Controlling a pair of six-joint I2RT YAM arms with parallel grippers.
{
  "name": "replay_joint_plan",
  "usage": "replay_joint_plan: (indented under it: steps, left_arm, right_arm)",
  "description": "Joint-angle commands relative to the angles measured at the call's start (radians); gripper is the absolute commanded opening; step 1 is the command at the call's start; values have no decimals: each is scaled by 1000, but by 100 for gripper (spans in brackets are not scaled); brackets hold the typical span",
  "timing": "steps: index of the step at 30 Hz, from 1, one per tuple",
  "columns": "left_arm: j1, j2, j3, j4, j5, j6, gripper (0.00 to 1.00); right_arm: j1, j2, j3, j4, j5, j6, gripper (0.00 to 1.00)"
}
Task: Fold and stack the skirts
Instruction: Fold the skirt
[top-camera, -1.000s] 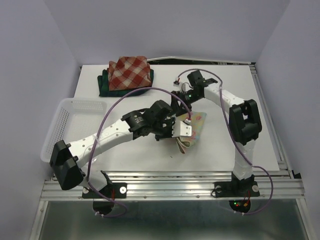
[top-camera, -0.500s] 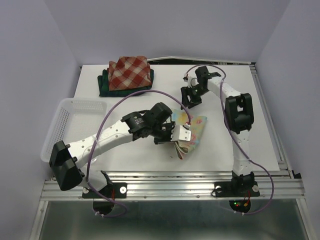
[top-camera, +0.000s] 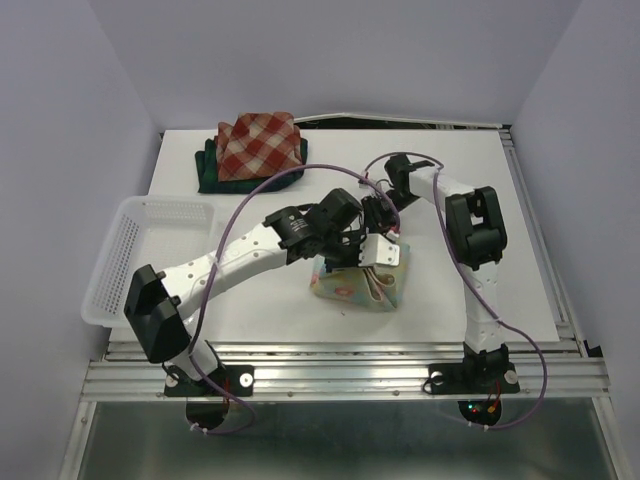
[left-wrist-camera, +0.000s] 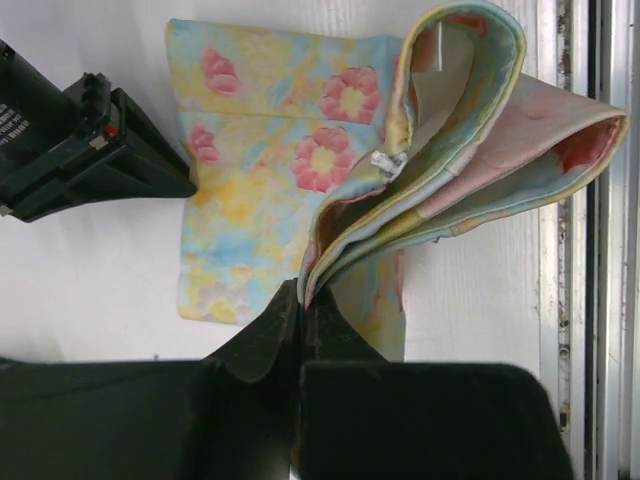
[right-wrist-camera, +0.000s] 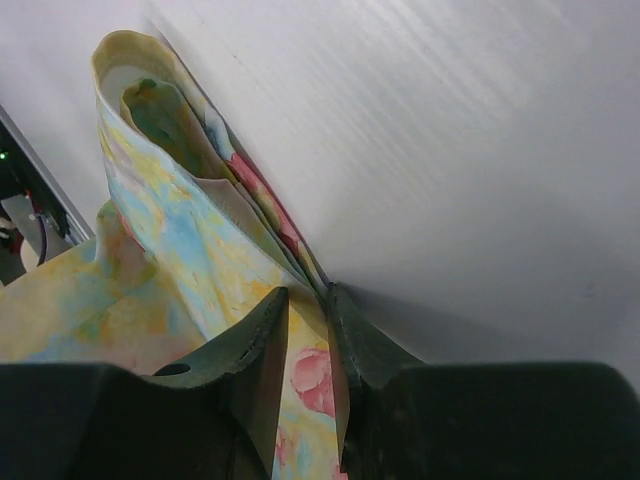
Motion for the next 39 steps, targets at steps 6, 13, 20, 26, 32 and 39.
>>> replay_joint_plan:
  steps: [6, 13, 20, 26, 32, 39]
  left_arm:
    - [56, 172, 130, 81, -30, 65, 4]
    - [81, 259, 115, 173, -56, 78, 8]
    - [95, 292, 69, 298, -113, 79, 12]
    - [96, 321, 69, 355, -168, 68, 38]
    - [96, 224, 61, 372, -259, -3, 48]
    - [98, 4, -68, 374, -235, -166, 48]
  right_arm:
    - [38, -55, -41, -8, -75, -30, 28]
    - [38, -53, -45, -10, -104, -30, 29]
    - [38, -38, -32, -20, -129, -26, 29]
    - [38, -19, -10, -17, -129, -15, 29]
    - [38, -4, 14, -8, -105, -9, 29]
    - [38, 14, 47, 1, -71, 8, 33]
